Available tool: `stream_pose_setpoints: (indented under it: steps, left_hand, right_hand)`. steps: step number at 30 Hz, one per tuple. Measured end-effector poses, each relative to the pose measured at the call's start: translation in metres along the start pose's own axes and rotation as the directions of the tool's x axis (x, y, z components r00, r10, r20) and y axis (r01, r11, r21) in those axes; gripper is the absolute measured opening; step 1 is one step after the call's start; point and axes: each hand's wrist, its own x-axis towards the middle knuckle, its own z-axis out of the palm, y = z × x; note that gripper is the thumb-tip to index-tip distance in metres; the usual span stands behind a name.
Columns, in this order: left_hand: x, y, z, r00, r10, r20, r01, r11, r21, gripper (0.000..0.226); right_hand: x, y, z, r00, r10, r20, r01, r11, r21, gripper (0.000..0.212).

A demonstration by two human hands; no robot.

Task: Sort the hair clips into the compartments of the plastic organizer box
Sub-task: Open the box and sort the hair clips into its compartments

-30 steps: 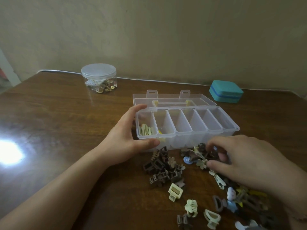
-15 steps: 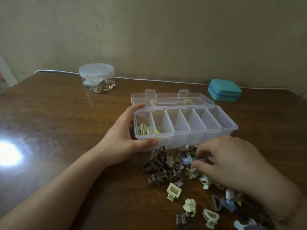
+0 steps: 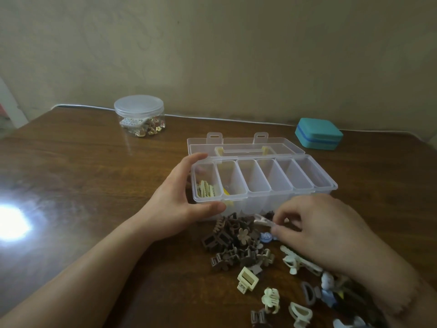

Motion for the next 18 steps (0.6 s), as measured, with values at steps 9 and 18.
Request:
stream_pose_setpoints:
  steps: [9,18]
  left_hand:
    - [-0.001,0.000,0.002,1.000,0.011,0.002,-0.011,1.000,0.021,0.098]
    - [0.000,0.002,0.002,1.000,0.011,-0.002,-0.011,0.998,0.054,0.099]
  right_hand:
    - [0.023,-0.016,-0.001,0.882,-0.161,-0.444,0.357,0.842,0.404,0.015]
    - [0.011,-0.016,-0.008,0.892,-0.163,-0.421,0.327,0.877,0.352,0.010]
